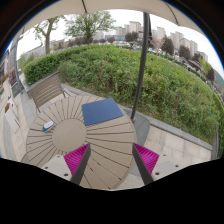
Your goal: Arrange mouse
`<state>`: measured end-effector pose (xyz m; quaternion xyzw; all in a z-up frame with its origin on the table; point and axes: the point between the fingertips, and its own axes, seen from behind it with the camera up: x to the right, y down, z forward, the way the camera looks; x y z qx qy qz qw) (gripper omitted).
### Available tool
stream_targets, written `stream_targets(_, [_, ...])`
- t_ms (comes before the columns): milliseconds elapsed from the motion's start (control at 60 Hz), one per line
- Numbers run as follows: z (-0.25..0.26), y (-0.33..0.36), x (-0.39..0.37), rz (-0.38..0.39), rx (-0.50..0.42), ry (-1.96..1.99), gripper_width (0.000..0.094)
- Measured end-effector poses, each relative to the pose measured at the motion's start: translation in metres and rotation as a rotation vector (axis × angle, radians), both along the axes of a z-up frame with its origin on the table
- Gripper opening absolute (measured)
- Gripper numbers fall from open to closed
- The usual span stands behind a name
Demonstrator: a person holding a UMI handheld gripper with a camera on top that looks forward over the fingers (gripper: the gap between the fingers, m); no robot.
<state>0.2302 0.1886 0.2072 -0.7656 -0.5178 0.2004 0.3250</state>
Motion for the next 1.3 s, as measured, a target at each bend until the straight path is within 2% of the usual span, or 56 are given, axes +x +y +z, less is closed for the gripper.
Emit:
stream_targets(200, [-0.008, -0.044, -0.025, 0.084, -0.002, -0.015, 0.0863])
stream_targets(400, [-0.023, -0.146, -0.066, 0.170, -0.022, -0.031, 0.0862])
stream_targets(650, [-0.042, -0.270, -0.117, 0.236, -0.071, -0.019, 0.0861])
stream_targets(950, [-0.087, -0.370, -0.175, 0.234, -0.069, 0.001, 0.0856])
stream_targets(1300, [-0.167, -0.376, -0.256, 0.184, -0.022, 0.105, 0.0854])
